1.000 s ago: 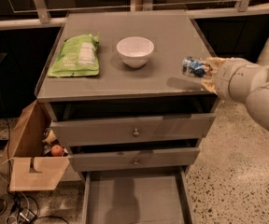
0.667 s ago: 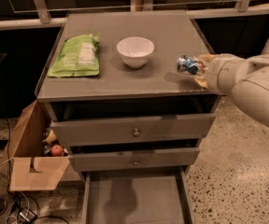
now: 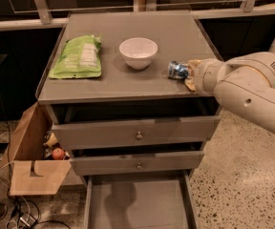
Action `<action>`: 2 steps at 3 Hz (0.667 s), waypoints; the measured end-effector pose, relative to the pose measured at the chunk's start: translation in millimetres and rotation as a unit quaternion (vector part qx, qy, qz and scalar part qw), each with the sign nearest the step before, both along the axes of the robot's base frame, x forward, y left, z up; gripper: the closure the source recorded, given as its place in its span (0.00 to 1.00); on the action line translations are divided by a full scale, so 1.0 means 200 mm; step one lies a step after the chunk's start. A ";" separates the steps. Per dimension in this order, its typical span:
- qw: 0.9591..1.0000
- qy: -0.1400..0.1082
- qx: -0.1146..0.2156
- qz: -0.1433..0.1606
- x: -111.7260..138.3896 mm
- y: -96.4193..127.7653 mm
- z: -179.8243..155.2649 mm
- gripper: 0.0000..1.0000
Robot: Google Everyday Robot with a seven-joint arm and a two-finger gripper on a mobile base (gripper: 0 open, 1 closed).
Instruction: Pick redbull can from bottom drawer and place on counter
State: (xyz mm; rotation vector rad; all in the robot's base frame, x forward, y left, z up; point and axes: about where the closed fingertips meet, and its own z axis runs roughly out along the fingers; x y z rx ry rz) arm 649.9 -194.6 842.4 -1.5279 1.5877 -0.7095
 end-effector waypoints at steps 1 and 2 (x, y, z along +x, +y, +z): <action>1.000 0.010 0.011 0.009 0.04 0.06 -0.07 1.00; 1.000 0.011 0.012 0.009 0.05 0.07 -0.07 0.82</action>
Offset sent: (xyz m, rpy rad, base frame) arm 0.0081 0.0118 -0.0125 0.0200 0.0185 0.0162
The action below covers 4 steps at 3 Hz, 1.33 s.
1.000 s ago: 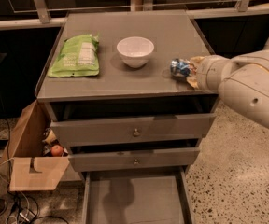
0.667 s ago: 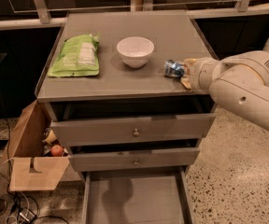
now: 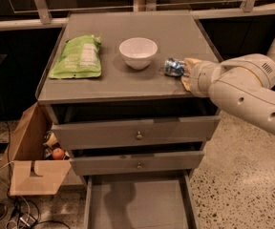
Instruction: Pick redbull can from bottom drawer and place on counter
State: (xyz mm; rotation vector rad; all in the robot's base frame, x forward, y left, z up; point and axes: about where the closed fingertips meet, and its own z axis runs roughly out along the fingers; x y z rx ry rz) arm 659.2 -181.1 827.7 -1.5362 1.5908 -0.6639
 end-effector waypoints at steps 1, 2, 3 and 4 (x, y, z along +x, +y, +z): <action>1.000 0.000 0.000 0.000 0.00 0.00 0.00 0.59; 1.000 0.000 0.000 0.000 0.00 0.00 0.00 0.36; 1.000 0.000 0.000 0.000 0.00 0.00 0.00 0.13; 1.000 0.000 0.000 0.000 0.00 0.00 0.00 0.00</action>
Offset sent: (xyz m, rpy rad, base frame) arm 0.0000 0.0000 0.0000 0.0000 0.0000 0.0000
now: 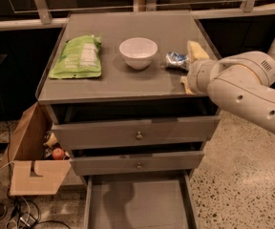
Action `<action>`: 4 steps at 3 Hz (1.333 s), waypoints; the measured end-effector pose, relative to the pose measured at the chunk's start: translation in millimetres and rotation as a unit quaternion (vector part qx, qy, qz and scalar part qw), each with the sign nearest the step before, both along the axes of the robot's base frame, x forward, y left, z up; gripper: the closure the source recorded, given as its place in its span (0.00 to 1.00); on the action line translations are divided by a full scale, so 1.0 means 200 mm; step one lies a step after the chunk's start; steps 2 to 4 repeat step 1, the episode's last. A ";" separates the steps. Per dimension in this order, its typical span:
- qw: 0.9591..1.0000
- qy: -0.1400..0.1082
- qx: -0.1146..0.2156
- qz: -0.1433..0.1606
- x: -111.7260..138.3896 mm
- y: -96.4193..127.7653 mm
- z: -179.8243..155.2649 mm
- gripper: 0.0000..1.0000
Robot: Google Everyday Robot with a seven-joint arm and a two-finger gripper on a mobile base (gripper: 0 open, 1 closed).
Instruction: Pick redbull can from bottom drawer and place on counter
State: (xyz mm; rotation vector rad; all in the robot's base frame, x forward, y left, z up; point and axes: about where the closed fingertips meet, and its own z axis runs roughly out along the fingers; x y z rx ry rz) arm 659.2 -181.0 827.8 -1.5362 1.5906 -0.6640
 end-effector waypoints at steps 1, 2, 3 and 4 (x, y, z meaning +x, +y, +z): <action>1.000 0.000 0.000 0.000 0.00 0.00 0.00 0.00; 1.000 0.000 0.000 0.000 0.00 0.00 0.00 0.00; 1.000 0.000 0.000 0.000 0.00 0.00 0.00 0.00; 1.000 0.000 0.000 0.000 0.00 0.00 0.00 0.00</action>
Offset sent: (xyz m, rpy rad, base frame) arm 0.0000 0.0000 0.0000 0.0000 0.0000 0.0000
